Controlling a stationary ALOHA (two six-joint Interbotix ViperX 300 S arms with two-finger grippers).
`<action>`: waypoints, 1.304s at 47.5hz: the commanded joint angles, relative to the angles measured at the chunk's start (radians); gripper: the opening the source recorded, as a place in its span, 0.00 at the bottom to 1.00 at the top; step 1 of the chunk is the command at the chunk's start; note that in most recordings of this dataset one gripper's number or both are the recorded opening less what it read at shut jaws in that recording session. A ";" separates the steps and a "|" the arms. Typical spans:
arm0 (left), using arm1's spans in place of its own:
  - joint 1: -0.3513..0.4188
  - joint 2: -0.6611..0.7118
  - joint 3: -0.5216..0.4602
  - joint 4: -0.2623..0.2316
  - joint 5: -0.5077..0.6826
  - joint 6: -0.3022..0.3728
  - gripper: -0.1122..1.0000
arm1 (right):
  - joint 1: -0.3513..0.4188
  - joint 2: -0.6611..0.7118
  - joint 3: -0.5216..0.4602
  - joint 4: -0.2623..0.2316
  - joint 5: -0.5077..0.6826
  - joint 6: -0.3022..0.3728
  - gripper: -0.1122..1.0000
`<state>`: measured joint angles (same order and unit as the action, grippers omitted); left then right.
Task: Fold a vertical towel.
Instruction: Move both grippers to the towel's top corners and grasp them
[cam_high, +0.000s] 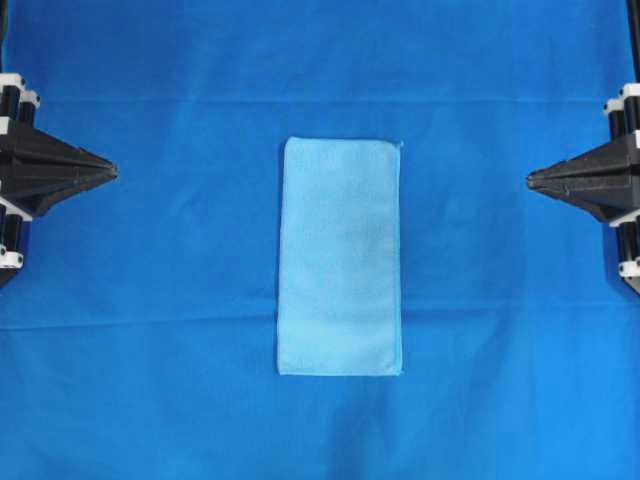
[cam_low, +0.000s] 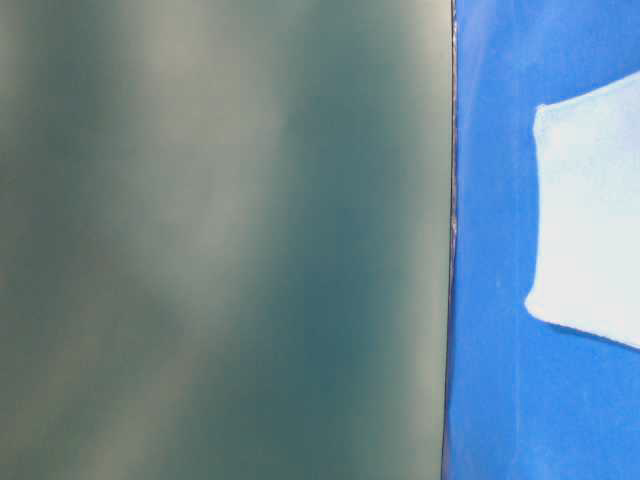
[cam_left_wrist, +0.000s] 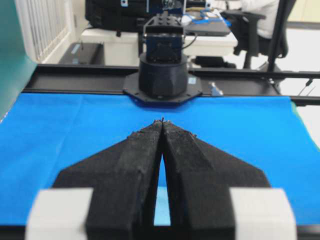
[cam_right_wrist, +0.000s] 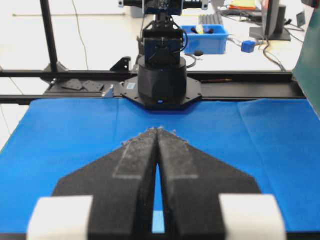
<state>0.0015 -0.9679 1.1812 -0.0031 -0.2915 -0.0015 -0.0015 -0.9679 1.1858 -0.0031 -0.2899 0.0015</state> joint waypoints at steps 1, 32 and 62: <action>-0.006 0.028 -0.034 -0.026 -0.014 -0.014 0.10 | 0.002 0.017 -0.031 0.008 -0.005 0.008 0.10; 0.167 0.612 -0.179 -0.032 -0.130 -0.054 0.22 | -0.232 0.477 -0.179 0.023 0.184 0.089 0.11; 0.278 1.147 -0.362 -0.032 -0.232 -0.057 0.81 | -0.354 0.991 -0.328 -0.005 0.124 0.081 0.64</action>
<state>0.2684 0.1626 0.8452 -0.0322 -0.5062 -0.0583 -0.3513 0.0000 0.8882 -0.0061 -0.1457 0.0844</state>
